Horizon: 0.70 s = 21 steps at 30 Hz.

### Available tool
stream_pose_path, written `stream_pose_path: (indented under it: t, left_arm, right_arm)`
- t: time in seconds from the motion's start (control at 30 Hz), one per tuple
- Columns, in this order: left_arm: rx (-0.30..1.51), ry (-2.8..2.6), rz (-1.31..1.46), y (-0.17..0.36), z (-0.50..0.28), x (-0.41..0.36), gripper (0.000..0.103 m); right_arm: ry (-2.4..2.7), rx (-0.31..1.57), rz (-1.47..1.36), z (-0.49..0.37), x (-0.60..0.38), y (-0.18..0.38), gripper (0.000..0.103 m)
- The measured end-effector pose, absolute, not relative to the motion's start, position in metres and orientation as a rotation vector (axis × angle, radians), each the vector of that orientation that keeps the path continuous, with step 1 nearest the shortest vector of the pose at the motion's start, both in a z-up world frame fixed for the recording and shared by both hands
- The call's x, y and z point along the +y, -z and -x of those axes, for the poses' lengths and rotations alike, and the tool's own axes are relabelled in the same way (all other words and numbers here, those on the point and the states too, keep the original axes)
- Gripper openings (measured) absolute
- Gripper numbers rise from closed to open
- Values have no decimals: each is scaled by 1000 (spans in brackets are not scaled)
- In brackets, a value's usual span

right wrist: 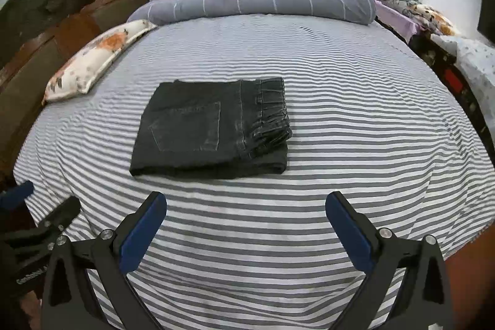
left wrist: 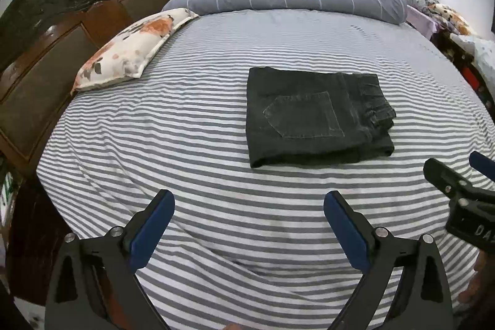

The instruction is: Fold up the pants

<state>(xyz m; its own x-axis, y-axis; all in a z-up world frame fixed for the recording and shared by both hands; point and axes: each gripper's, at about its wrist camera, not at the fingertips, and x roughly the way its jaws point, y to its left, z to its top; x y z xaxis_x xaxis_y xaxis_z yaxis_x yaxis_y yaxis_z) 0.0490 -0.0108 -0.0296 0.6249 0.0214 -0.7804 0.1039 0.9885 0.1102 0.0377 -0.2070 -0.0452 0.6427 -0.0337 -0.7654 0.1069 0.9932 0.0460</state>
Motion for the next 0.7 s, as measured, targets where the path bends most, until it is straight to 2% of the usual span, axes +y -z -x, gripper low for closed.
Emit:
stream_pose_path:
  t: [0.7]
  left_arm:
    - [863,37,-174,30,-35,-19,97]
  right_arm:
    - [32,893,-81,-35,-201,55,102]
